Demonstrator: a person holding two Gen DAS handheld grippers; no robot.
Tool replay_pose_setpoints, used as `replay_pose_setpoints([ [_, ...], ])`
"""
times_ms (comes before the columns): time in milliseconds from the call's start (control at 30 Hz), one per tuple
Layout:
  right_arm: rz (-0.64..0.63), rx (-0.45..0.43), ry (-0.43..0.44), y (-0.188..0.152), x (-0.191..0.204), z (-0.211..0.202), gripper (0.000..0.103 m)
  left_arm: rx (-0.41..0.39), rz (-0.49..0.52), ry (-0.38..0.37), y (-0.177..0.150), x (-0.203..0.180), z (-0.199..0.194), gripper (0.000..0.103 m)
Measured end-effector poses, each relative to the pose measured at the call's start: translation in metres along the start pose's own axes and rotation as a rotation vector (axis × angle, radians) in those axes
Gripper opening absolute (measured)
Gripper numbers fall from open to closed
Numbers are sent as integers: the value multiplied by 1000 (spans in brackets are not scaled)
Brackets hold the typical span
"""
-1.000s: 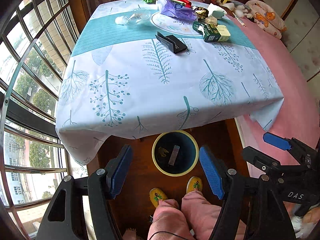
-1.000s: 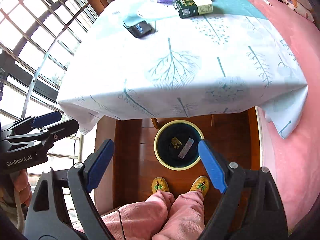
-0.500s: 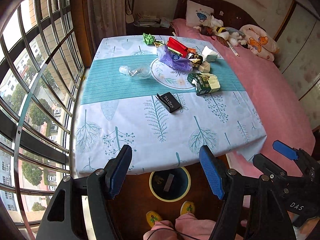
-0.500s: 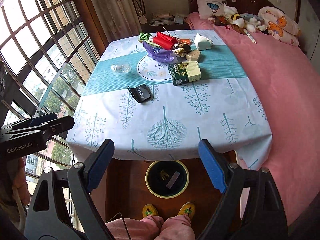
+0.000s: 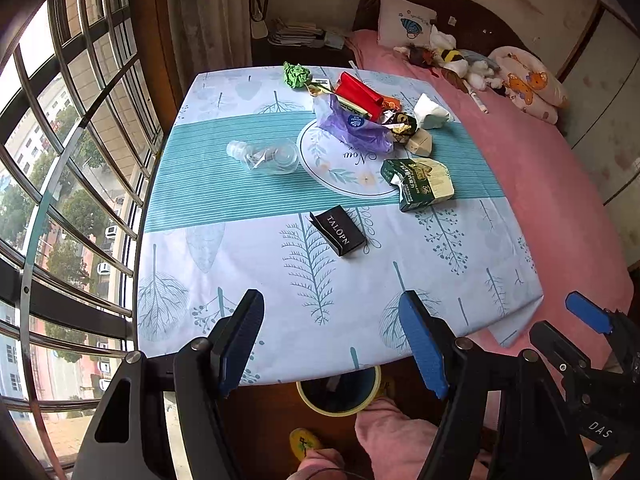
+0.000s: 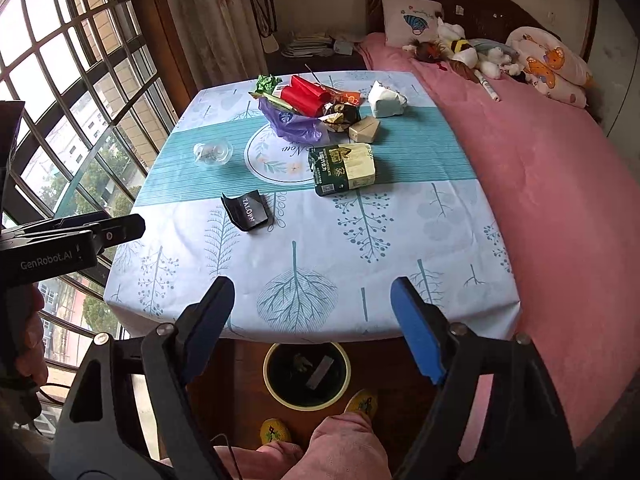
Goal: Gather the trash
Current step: 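Grasp the black TALOPN packet with the left tool while the right tool grasps the green chocolate box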
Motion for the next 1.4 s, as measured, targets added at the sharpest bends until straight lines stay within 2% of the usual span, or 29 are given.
replay_pose_setpoints([
  [133, -6, 27, 52, 20, -23, 41, 77, 55, -69, 9, 9, 4, 45, 71],
  [333, -44, 106, 161, 65, -60, 128, 65, 133, -199, 77, 25, 6, 115, 71],
  [567, -112, 193, 228, 111, -93, 230, 65, 177, -324, 133, 39, 3, 174, 71],
  [733, -126, 251, 273, 124, -100, 286, 63, 210, -362, 178, 41, 6, 207, 71],
  [867, -107, 303, 315, 127, -99, 321, 56, 235, -386, 196, 43, 9, 229, 64],
  [933, -80, 316, 373, 129, -98, 332, 56, 242, -398, 198, 43, 10, 237, 62],
  [1067, -70, 320, 453, 132, -93, 342, 44, 244, -401, 198, 45, 6, 247, 50],
  [1100, -73, 317, 473, 132, -91, 342, 42, 245, -400, 186, 46, 4, 248, 40],
  [1133, -73, 314, 495, 132, -89, 341, 36, 246, -401, 175, 47, 3, 248, 36],
  [1200, -71, 305, 538, 133, -84, 336, 30, 242, -400, 171, 49, -2, 248, 16],
  [1267, -75, 292, 573, 133, -80, 329, 24, 231, -387, 175, 52, -8, 246, 6],
  [1333, -83, 277, 593, 134, -74, 318, 21, 201, -379, 165, 56, -14, 239, 2],
  [1400, -84, 264, 612, 135, -72, 307, 18, 166, -359, 158, 61, -21, 228, 2],
])
Point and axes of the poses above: each gripper's, at about its wrist camera, not at the fingertips, and z roughly the way its jaws point, x to its left, y to its top, the point moved 1 cm from there along z, roughly the way its jaws point, and after that the axes turned 7 degrees about -x, right-handed, at the moved point
